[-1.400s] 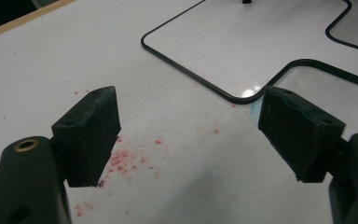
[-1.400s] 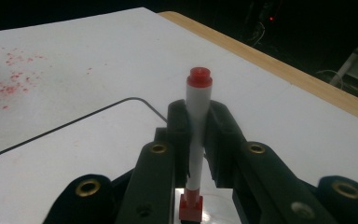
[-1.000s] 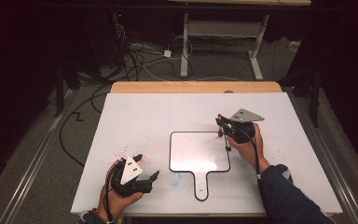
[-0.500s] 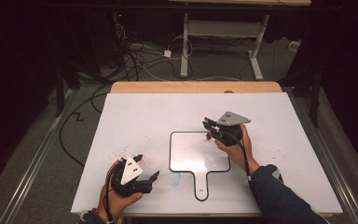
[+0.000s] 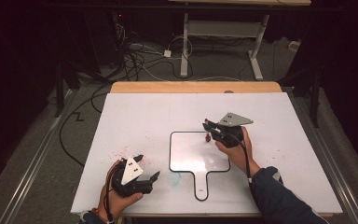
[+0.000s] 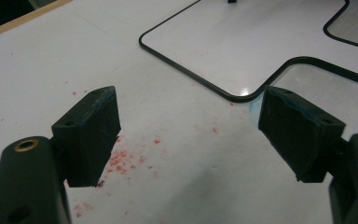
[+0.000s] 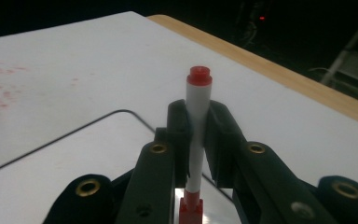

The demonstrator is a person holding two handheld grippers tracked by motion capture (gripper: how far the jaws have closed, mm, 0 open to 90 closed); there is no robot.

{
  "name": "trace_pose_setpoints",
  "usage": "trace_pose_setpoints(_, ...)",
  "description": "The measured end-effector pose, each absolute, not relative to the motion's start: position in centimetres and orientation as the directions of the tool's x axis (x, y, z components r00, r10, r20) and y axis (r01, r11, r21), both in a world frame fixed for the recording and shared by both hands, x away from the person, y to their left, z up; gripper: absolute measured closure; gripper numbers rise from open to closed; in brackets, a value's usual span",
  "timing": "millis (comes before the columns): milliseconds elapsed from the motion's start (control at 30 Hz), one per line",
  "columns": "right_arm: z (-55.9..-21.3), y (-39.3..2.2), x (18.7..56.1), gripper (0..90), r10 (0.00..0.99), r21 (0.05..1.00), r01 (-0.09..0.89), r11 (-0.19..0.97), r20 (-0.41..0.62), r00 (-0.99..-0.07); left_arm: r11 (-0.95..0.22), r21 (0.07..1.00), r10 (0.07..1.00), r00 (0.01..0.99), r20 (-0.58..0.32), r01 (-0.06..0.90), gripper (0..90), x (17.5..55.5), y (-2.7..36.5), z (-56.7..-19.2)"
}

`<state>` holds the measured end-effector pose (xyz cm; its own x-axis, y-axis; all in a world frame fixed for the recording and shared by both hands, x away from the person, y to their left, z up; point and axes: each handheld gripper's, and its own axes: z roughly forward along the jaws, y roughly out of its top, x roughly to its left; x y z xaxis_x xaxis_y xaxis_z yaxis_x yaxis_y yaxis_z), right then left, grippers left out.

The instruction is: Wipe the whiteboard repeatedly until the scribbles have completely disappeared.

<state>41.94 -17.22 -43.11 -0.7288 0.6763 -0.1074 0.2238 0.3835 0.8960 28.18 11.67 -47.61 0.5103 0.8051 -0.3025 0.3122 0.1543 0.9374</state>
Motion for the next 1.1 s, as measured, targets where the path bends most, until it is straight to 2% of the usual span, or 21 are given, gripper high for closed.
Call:
trace_pose_setpoints(133,-43.1,-17.1,41.3,81.4,0.659,0.893,0.207,0.4,-0.123,-0.742,0.156,0.937,0.805,0.51,-0.305,0.314,19.6,28.1,11.7,-47.6)
trace_pose_setpoints(433,-42.8,-20.1,42.0,81.4,0.754,0.868,0.227,0.442,-0.222,-0.618,0.148,0.936,0.804,0.513,-0.301,0.318,19.6,28.1,11.6,-47.7)
trace_pose_setpoints(567,-43.0,-20.6,41.6,81.3,0.75,0.885,0.231,0.404,-0.176,-0.637,0.156,0.934,0.803,0.509,-0.309,0.32,19.6,28.2,11.5,-47.7)
trace_pose_setpoints(633,-43.0,-20.8,41.3,81.3,0.736,0.896,0.258,0.361,-0.104,-0.67,0.154,0.935,0.803,0.51,-0.306,0.32,19.6,28.2,11.4,-47.7)
trace_pose_setpoints(733,-42.9,-20.7,40.8,81.4,0.718,0.891,0.235,0.388,-0.133,-0.683,0.151,0.936,0.803,0.514,-0.303,0.317,19.6,28.1,11.4,-47.7)
trace_pose_setpoints(867,-43.0,-21.5,41.2,81.4,0.742,0.883,0.22,0.414,-0.188,-0.643,0.145,0.936,0.802,0.516,-0.301,0.321,19.6,28.1,11.5,-47.7)
trace_pose_setpoints(967,-43.1,-22.2,41.3,81.4,0.749,0.893,0.228,0.388,-0.162,-0.643,0.14,0.936,0.8,0.519,-0.3,0.324,19.6,28.1,11.5,-47.8)
trace_pose_setpoints(1100,-43.1,-22.1,40.3,81.3,0.698,0.897,0.221,0.383,-0.125,-0.705,0.141,0.935,0.8,0.519,-0.301,0.326,19.6,28.1,11.5,-47.8)
